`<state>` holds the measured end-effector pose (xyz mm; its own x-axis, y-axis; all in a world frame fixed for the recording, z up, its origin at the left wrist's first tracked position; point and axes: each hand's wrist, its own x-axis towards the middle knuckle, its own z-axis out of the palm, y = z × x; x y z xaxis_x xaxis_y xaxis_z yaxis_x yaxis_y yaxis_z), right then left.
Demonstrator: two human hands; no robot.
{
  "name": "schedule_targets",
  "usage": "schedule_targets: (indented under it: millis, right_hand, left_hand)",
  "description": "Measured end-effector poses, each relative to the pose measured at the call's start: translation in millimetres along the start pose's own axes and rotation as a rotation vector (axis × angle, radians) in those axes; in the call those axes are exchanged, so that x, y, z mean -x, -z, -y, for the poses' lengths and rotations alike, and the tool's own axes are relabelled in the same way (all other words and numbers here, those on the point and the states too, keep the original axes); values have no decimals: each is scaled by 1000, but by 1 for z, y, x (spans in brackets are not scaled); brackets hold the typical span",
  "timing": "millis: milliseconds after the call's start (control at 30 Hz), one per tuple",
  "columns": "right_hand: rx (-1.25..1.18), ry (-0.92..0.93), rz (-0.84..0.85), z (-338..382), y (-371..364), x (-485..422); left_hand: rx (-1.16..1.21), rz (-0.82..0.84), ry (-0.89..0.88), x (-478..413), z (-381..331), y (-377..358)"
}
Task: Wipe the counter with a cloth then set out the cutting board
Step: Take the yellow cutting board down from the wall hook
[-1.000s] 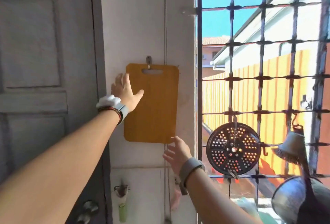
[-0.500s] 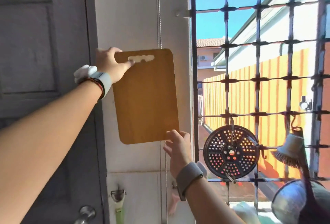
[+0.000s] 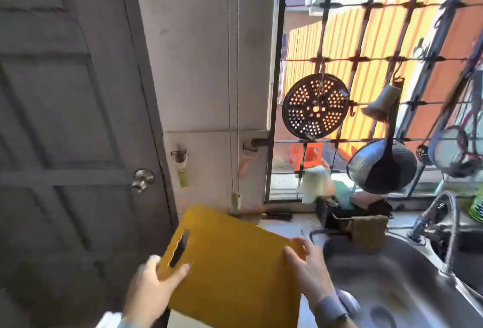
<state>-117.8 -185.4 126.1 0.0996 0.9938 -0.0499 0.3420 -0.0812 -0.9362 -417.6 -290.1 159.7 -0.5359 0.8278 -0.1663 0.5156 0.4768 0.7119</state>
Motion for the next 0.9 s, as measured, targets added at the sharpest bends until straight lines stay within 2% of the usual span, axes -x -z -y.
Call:
schedule_targets:
  millis: [100, 200, 333, 533, 700, 767, 900]
  right_hand:
    - [207, -109, 70, -60, 4, 26]
    - [290, -170, 51, -86, 4, 39]
    - [354, -152, 28, -81, -7, 25]
    - [572, -153, 12, -92, -23, 1]
    - [868, -27, 84, -106, -33, -31]
    - [873, 50, 78, -100, -41, -58]
    - [793, 169, 91, -81, -62, -137]
  left_hand:
    - [-76, 195, 172, 36, 54, -57]
    - [-97, 224, 235, 57, 77, -90]
    - [-253, 208, 237, 70, 87, -114]
    - [-466, 78, 122, 58, 110, -134]
    - [-507, -27, -234, 38, 102, -166]
    - [-515, 3, -322, 32, 88, -183]
    - [-564, 59, -345, 20, 73, -206]
